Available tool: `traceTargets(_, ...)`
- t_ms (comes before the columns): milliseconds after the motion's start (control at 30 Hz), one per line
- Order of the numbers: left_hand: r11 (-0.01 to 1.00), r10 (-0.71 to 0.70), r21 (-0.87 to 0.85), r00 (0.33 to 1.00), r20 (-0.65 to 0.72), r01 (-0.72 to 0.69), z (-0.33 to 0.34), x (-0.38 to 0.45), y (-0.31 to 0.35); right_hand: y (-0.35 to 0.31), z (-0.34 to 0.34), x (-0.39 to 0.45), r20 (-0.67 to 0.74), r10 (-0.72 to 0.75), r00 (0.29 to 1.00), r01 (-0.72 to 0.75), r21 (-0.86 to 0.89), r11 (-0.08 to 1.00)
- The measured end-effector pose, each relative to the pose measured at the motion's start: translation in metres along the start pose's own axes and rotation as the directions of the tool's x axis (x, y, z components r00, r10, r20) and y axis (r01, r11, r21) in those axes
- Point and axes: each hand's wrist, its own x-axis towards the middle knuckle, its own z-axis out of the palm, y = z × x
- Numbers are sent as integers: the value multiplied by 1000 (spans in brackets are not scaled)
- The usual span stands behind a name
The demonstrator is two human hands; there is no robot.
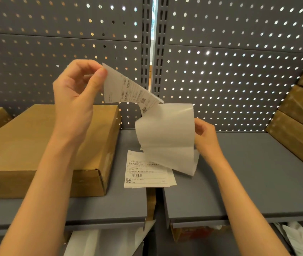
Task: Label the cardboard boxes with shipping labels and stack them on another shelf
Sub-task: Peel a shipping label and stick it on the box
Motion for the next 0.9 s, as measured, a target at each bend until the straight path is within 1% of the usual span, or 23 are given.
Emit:
traceTargets(133, 1000, 9, -14, 998, -67, -10, -2, 3, -1, 0, -2, 0, -2, -20, 1000, 20, 18, 1000)
traceTargets(233, 1000, 16, 5, 993, -120, -16, -8, 7, -2, 1, -2, 0, -2, -25, 1000, 25, 15, 1000)
traceTargets(400, 1000, 19, 6, 985, -174, -19, -16, 11, 0, 1, -2, -1, -1, 0, 1000, 0, 24, 1000)
traceTargets(533, 999, 15, 51, 994, -112, -9, -15, 10, 1, -3, -1, -3, 14, -8, 1000, 8, 32, 999)
traceTargets(700, 991, -45, 130, 999, 11, 44, -9, 5, 1, -8, -1, -5, 48, -6, 999, 5, 11, 1000)
traceTargets(900, 985, -73, 163, 993, 89, 58, 3, -2, 7, -11, -4, -9, 51, 9, 999, -8, -13, 1000)
